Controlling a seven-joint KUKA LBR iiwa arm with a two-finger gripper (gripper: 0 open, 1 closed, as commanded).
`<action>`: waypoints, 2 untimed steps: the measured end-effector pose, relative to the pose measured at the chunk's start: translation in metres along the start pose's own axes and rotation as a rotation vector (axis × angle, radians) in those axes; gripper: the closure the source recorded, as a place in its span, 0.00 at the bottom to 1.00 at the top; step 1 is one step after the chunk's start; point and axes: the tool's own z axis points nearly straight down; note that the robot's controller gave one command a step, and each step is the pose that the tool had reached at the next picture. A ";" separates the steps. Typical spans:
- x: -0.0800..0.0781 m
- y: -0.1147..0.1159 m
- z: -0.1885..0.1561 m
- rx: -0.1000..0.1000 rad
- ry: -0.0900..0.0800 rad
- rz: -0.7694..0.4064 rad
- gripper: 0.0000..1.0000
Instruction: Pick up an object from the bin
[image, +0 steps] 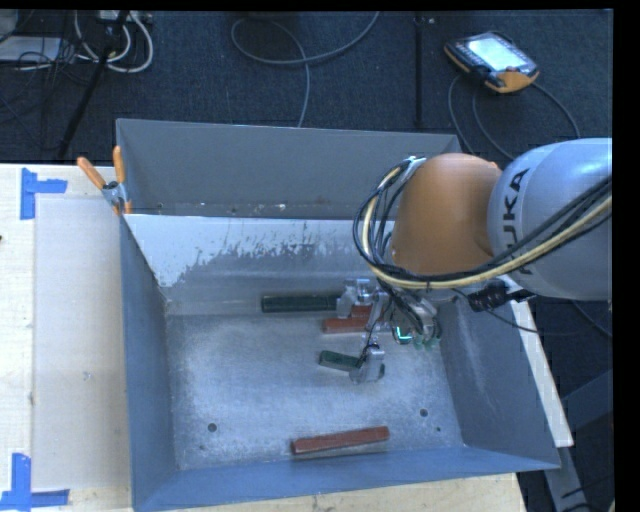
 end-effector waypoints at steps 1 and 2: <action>-0.002 0.000 -0.003 0.000 -0.007 0.001 0.00; 0.006 -0.023 0.063 0.000 -0.011 0.038 0.00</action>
Offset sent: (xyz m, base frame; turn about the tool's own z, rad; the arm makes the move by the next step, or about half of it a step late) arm -0.0104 -0.0318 -0.0874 0.0490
